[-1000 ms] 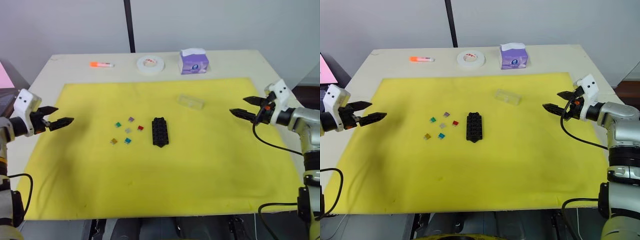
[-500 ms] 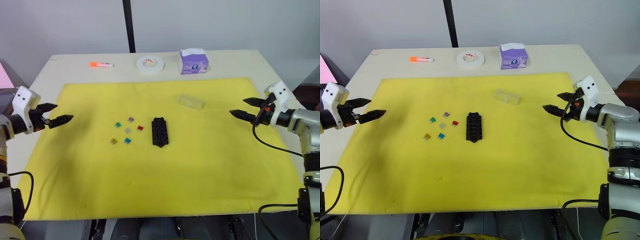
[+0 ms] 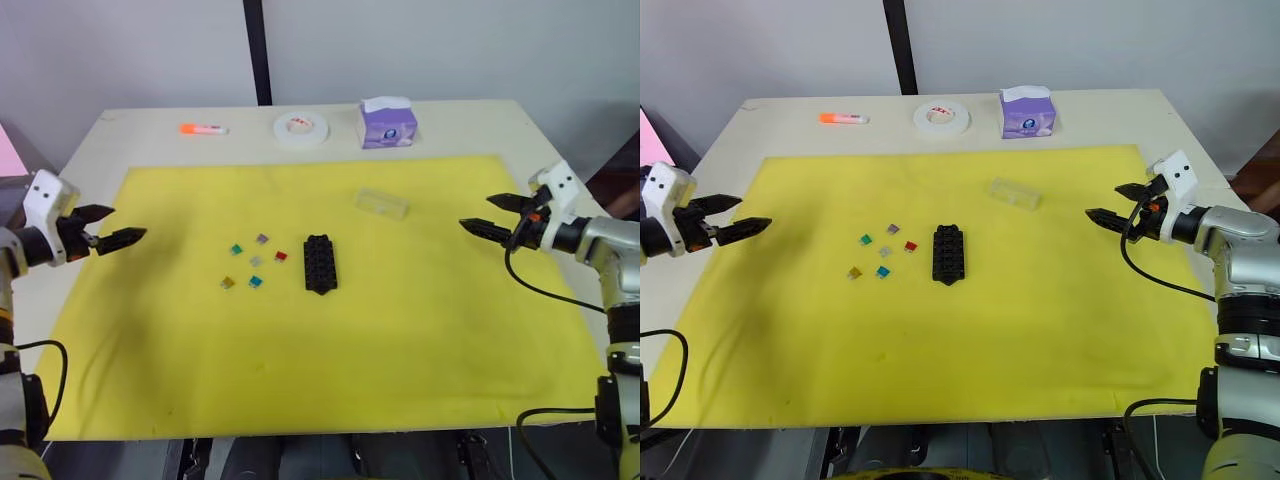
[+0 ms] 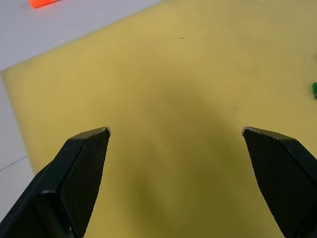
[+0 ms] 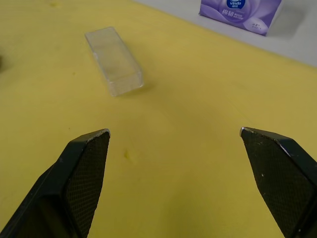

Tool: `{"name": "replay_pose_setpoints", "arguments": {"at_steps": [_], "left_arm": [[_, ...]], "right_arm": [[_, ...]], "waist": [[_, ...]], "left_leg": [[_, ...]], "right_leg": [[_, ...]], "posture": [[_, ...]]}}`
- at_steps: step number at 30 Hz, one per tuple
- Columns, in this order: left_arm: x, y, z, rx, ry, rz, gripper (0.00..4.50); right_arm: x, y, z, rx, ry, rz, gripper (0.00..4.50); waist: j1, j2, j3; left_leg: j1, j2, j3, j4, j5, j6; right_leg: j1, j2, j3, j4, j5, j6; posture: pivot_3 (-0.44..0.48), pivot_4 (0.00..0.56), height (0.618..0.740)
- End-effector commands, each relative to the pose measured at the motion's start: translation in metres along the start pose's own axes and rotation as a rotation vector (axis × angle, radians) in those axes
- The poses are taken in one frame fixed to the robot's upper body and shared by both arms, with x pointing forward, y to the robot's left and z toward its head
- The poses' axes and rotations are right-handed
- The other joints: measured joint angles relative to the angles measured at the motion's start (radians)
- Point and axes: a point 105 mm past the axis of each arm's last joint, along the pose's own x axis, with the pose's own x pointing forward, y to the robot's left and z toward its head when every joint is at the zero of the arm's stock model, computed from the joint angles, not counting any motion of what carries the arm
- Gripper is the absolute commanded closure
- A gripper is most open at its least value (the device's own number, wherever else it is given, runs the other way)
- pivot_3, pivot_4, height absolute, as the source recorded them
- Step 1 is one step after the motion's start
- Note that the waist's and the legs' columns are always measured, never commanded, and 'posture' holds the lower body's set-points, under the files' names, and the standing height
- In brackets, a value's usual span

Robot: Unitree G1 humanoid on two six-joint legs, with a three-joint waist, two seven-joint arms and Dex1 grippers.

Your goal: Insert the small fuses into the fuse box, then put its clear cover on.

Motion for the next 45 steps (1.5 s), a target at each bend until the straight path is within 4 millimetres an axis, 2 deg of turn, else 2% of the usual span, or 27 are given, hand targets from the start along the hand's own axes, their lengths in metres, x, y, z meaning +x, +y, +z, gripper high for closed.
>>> {"name": "replay_pose_setpoints", "arguments": {"at_steps": [1,4,6,7,9,13,14,16,19,23,31,41,45], "left_arm": [[-0.014,-0.019,0.034,-0.034,-0.053,-0.153,0.00],[-0.018,-0.040,0.032,-0.055,0.015,-0.278,0.00],[-0.013,-0.060,0.019,-0.031,0.092,-0.363,0.00],[-0.008,-0.072,0.008,-0.025,0.129,-0.410,0.00],[-0.001,-0.089,-0.008,-0.044,0.162,-0.471,0.00],[0.006,-0.101,-0.021,-0.070,0.172,-0.498,0.00],[0.012,-0.105,-0.027,-0.066,0.172,-0.500,0.00],[0.020,-0.112,-0.035,-0.056,0.172,-0.509,0.00],[0.026,-0.121,-0.036,-0.075,0.144,-0.525,0.00],[0.029,-0.127,-0.033,-0.077,0.125,-0.539,0.00],[0.043,-0.144,-0.030,-0.084,0.107,-0.591,0.00],[0.053,-0.155,-0.045,-0.166,0.156,-0.635,0.00],[0.058,-0.170,-0.047,-0.213,0.173,-0.705,0.00]], "right_arm": [[0.002,0.024,0.041,-0.078,-0.088,0.109,0.02],[0.007,0.060,0.065,-0.103,-0.116,0.250,0.02],[0.016,0.108,0.081,-0.097,-0.108,0.424,0.02],[0.021,0.140,0.090,-0.101,-0.129,0.529,0.02],[0.025,0.190,0.100,-0.105,-0.169,0.671,0.02],[0.030,0.233,0.098,-0.164,-0.166,0.747,0.02],[0.037,0.249,0.094,-0.217,-0.153,0.768,0.02],[0.048,0.268,0.088,-0.289,-0.142,0.774,0.02],[0.057,0.275,0.087,-0.287,-0.145,0.749,0.02],[0.056,0.275,0.080,-0.268,-0.120,0.752,0.02],[0.054,0.263,0.073,-0.260,-0.089,0.723,0.02],[0.054,0.257,0.071,-0.245,-0.074,0.682,0.02],[0.056,0.254,0.070,-0.238,-0.072,0.662,0.02]], "waist": [[-0.003,0.000,0.000],[-0.004,0.000,0.000],[-0.004,0.002,0.000],[-0.004,0.002,0.000],[-0.003,0.002,-0.001],[0.017,-0.004,-0.001],[0.024,-0.005,-0.001],[0.031,-0.005,-0.001],[0.032,-0.005,-0.001],[0.032,-0.005,-0.001],[0.029,-0.005,-0.001],[0.032,-0.005,-0.002],[0.035,-0.005,-0.002]], "left_leg": [[0.000,0.000,0.000,0.000,0.000,0.000],[0.000,0.001,0.000,0.000,0.000,0.000],[0.000,0.001,0.000,0.000,0.000,0.000],[0.001,0.001,0.000,-0.001,0.000,0.000],[0.002,0.002,0.000,-0.001,0.000,0.000],[-0.002,0.002,-0.003,0.001,0.000,0.000],[-0.002,0.002,-0.002,0.002,0.000,0.000],[-0.001,0.002,-0.002,0.002,0.000,0.000],[-0.001,0.002,-0.002,0.001,0.000,0.000],[-0.001,0.002,-0.002,0.001,0.000,0.000],[-0.001,0.002,-0.002,0.001,0.000,0.000],[-0.001,0.002,-0.002,0.001,0.000,0.000],[-0.001,0.002,-0.002,0.001,0.000,0.000]], "right_leg": [[0.000,0.000,0.000,0.000,0.000,0.000],[-0.001,0.000,0.000,0.001,0.000,0.000],[-0.001,0.000,0.000,0.001,0.000,0.000],[0.000,0.000,0.001,0.001,0.000,0.000],[0.000,0.001,0.001,0.002,0.000,-0.001],[-0.001,0.001,-0.001,0.002,0.000,-0.002],[-0.001,0.001,-0.001,0.001,0.000,-0.002],[0.001,0.000,-0.001,-0.002,0.000,-0.002],[0.000,0.000,-0.001,-0.002,-0.001,-0.003],[0.001,0.000,-0.001,-0.002,0.000,-0.002],[0.001,0.001,-0.001,-0.002,0.000,-0.002],[0.001,0.001,-0.001,-0.002,0.000,-0.002],[0.001,0.000,-0.001,-0.003,0.000,-0.002]], "posture": [[0.000,0.150,0.740],[0.000,0.150,0.740],[0.000,0.150,0.740],[0.000,0.150,0.740],[0.000,0.150,0.740],[0.000,0.150,0.740],[0.000,0.150,0.740],[0.000,0.150,0.740],[0.000,0.150,0.740],[0.000,0.150,0.740],[0.000,0.150,0.740],[0.000,0.150,0.740],[0.000,0.150,0.740]]}}
